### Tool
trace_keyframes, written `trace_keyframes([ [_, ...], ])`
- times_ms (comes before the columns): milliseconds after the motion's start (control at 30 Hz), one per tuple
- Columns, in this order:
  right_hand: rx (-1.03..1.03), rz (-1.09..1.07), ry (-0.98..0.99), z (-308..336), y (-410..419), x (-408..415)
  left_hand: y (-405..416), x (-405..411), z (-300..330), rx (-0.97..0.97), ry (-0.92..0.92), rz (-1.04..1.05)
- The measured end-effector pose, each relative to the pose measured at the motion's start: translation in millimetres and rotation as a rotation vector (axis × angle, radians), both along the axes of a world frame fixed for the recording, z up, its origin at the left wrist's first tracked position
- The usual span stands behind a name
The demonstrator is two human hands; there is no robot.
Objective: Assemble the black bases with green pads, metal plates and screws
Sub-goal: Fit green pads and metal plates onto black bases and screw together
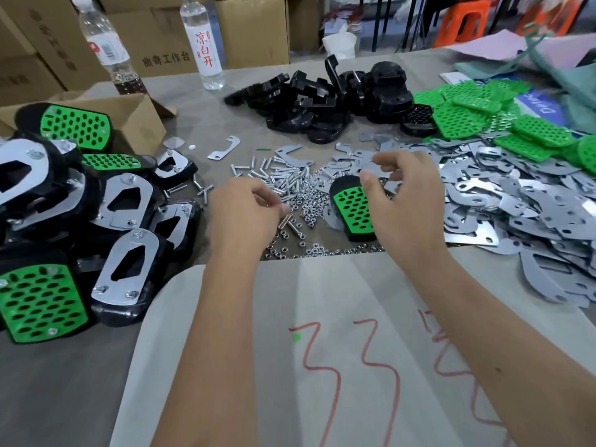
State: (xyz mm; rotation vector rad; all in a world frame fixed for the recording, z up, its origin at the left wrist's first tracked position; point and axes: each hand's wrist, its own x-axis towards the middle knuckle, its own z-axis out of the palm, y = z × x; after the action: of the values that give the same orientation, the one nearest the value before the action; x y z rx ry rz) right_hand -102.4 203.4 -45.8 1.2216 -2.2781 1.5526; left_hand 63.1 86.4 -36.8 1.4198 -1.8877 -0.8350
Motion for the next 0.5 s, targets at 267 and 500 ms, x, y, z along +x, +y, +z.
trace_keyframes([
  [267,-0.158,0.444,-0.046,3,0,4,23,-26,12,0.443,0.694,-0.370],
  [500,-0.094,0.438,-0.333,9,4,-6,23,-29,8,0.511,0.722,-0.398],
])
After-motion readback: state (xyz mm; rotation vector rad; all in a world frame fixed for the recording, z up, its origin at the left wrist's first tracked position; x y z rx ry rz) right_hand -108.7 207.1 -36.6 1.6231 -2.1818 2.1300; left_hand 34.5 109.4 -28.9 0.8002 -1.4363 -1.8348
